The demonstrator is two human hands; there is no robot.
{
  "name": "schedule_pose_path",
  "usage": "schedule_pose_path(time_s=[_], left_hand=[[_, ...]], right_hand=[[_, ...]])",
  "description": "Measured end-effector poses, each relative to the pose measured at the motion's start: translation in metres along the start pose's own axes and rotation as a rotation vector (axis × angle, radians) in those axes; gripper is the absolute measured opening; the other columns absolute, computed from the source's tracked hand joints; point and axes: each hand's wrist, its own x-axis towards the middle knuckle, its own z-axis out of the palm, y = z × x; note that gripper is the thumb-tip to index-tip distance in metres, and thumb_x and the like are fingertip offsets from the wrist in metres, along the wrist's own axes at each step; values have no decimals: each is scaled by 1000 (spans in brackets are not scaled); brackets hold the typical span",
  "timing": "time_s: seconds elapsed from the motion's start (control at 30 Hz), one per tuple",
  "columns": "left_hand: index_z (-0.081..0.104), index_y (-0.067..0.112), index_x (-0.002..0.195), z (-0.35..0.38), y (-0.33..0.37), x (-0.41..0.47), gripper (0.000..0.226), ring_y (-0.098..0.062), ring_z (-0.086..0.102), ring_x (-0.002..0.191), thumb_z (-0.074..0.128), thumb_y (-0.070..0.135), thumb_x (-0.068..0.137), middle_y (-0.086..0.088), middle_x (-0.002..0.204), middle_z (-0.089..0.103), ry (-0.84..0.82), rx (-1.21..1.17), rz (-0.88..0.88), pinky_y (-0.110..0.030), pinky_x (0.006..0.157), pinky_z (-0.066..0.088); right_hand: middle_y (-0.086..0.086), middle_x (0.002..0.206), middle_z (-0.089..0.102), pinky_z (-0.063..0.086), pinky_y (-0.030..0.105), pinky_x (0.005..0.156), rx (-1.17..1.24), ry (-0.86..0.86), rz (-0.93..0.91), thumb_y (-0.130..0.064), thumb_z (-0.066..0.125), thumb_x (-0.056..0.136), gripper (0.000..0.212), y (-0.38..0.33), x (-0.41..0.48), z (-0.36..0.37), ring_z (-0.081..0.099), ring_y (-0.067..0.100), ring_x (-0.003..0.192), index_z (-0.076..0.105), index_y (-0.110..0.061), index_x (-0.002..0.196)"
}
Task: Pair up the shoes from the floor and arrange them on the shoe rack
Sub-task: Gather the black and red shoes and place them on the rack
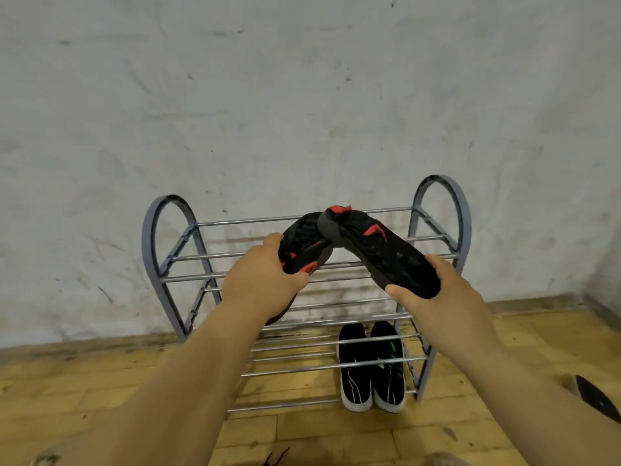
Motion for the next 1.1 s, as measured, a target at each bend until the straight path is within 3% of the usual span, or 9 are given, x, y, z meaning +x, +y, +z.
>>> schedule_pose_path(time_s=[0.13, 0.27, 0.37, 0.47, 0.67, 0.77, 0.87, 0.93, 1.1], left_hand=[[51, 35, 135, 3, -4, 3, 64, -22, 65, 98, 65, 67, 81, 6, 115, 67, -25, 39, 15, -44, 82, 59], [32, 38, 151, -4, -13, -4, 98, -29, 57, 119, 71, 75, 68, 3, 136, 53, -158, 116, -12, -48, 96, 54], [31, 39, 146, -12, -23, -13, 102, -29, 57, 107, 80, 72, 63, 0, 126, 42, -215, 2, -143, -42, 88, 53], [43, 29, 136, -16, -33, -20, 96, -20, 64, 99, 89, 65, 59, 3, 122, 56, -201, -270, -228, -32, 76, 55], [52, 28, 128, -20, -43, -30, 73, -9, 64, 97, 96, 29, 70, 9, 113, 64, 3, -765, -274, -21, 71, 49], [50, 32, 127, -28, -47, -29, 73, -15, 64, 109, 95, 21, 70, 12, 115, 60, 146, -921, -308, -32, 90, 53], [50, 43, 131, -43, -47, -28, 88, -21, 63, 119, 98, 39, 58, 11, 128, 59, 214, -962, -296, -46, 102, 55], [50, 51, 128, -54, -48, -30, 87, -22, 64, 119, 96, 41, 55, 6, 136, 58, 253, -984, -259, -51, 98, 58], [47, 36, 142, -77, -52, -30, 74, -17, 69, 112, 82, 4, 85, 6, 129, 59, 311, -1119, -140, -46, 92, 61]], right_hand=[[-32, 98, 52, 41, 21, 64, 9, -5, 6, -64, 72, 85, 54, 4, 7, 10, 53, -4, 83, 46, -47, 130], [-31, 98, 53, 41, 20, 63, 12, 4, 19, -63, 74, 84, 59, 6, 10, 16, 53, -2, 84, 48, -42, 133], [-22, 105, 59, 42, 22, 63, 15, -5, 34, -61, 77, 81, 64, 8, 10, 16, 59, 8, 91, 49, -39, 135], [-11, 117, 63, 42, 21, 64, 28, -31, 55, -57, 83, 76, 74, 12, 10, 17, 61, 14, 99, 50, -35, 139], [-15, 106, 60, 46, 25, 64, 148, -97, 116, -44, 89, 77, 62, 7, 8, 11, 61, 12, 93, 47, -42, 122], [-16, 106, 62, 49, 26, 64, 229, -126, 139, -39, 91, 76, 59, 7, 2, 8, 63, 9, 93, 54, -38, 122], [-18, 104, 60, 49, 28, 67, 316, -100, 147, -33, 92, 76, 61, 2, -5, 6, 61, 8, 91, 53, -38, 122], [-17, 108, 61, 53, 34, 77, 324, -57, 123, -32, 92, 75, 65, -3, -10, 4, 62, 11, 96, 53, -40, 126], [-13, 117, 58, 51, 37, 93, 253, 32, 78, -36, 92, 73, 88, -14, -18, 0, 58, 16, 109, 48, -33, 150]])
